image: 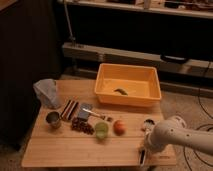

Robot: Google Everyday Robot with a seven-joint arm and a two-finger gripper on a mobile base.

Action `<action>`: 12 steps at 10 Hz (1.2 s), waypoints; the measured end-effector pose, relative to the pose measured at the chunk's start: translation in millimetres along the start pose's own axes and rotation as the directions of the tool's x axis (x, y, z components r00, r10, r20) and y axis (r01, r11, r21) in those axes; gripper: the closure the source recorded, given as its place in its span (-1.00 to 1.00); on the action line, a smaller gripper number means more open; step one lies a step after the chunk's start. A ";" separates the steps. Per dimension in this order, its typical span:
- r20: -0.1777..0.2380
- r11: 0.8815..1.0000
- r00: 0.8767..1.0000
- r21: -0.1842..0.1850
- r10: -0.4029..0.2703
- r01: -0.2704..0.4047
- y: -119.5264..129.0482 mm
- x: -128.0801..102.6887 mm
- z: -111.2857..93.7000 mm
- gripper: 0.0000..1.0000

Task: Wipe tray with brush

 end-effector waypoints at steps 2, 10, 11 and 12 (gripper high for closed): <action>0.002 1.000 1.000 0.007 -0.006 0.006 -0.8 -0.7 -2.2 1.00; 0.103 0.986 0.994 -0.166 0.032 -0.015 -16.3 19.2 -74.6 1.00; 0.113 0.987 0.993 -0.162 0.031 -0.012 -16.9 20.0 -79.5 1.00; 0.120 0.987 0.992 -0.163 0.031 -0.011 -17.4 20.3 -83.7 1.00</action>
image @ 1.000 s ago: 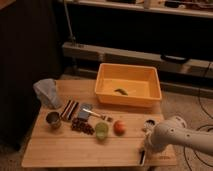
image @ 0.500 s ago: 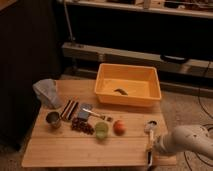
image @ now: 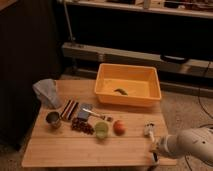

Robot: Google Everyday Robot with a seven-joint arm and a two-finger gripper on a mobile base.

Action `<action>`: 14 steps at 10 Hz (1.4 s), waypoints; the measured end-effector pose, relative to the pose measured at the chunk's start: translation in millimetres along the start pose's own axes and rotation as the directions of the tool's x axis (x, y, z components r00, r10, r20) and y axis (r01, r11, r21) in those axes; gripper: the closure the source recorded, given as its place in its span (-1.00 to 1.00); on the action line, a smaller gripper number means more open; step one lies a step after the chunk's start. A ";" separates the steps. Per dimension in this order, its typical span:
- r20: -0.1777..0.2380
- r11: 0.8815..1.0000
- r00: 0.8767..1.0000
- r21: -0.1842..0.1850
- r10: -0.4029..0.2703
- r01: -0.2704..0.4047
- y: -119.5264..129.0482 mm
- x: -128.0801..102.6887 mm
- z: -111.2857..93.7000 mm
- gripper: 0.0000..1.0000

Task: Wipe tray with brush

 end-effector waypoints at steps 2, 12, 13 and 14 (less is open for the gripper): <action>0.013 1.000 1.000 -0.005 -0.010 0.010 2.4 -2.6 -12.0 1.00; 0.114 0.998 0.992 0.020 -0.056 0.054 19.6 -17.6 -79.7 1.00; 0.109 0.998 0.993 0.022 -0.054 0.051 20.9 -18.7 -88.2 1.00; 0.109 0.999 0.993 0.037 -0.036 0.032 21.4 -20.2 -100.3 1.00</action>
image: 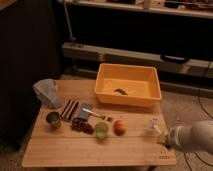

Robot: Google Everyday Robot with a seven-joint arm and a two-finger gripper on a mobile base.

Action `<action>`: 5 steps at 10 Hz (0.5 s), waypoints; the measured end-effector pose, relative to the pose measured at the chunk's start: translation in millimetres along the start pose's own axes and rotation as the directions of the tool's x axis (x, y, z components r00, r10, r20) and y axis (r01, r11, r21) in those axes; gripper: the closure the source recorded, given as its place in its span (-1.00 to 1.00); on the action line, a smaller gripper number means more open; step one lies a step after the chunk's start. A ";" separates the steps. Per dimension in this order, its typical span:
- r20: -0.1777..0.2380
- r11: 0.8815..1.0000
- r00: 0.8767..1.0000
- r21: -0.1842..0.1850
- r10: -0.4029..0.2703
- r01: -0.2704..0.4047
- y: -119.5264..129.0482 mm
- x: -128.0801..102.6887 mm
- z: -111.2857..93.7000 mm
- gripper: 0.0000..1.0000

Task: Wipe tray with brush

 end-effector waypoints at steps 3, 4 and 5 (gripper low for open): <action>0.005 0.995 0.996 0.049 0.090 -0.090 -3.2 -9.9 -18.7 1.00; 0.016 0.992 0.993 0.059 0.115 -0.116 -5.4 -15.7 -26.3 1.00; 0.036 0.987 0.989 0.078 0.141 -0.144 -5.9 -26.1 -39.4 1.00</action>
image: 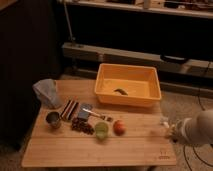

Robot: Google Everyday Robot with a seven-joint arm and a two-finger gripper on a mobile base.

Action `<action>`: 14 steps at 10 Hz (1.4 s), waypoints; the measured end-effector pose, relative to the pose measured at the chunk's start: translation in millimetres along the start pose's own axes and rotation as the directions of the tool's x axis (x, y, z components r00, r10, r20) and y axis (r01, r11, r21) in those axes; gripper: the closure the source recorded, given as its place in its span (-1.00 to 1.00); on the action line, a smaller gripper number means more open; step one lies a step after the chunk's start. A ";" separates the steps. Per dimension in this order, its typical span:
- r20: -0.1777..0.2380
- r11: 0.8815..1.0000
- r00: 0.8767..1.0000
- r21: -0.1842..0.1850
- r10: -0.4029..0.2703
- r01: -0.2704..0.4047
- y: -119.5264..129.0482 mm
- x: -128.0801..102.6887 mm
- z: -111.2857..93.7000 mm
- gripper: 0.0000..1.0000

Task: Wipe tray with brush

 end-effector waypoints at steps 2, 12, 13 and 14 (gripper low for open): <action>0.045 0.999 0.999 0.041 0.028 -0.030 6.2 -16.8 -24.5 1.00; 0.195 0.997 0.978 -0.010 -0.070 0.074 112.0 -72.3 -79.4 1.00; 0.192 0.995 0.978 -0.028 -0.087 0.094 117.2 -70.3 -79.8 1.00; 0.178 0.990 0.978 -0.067 -0.107 0.121 121.9 -69.2 -80.0 1.00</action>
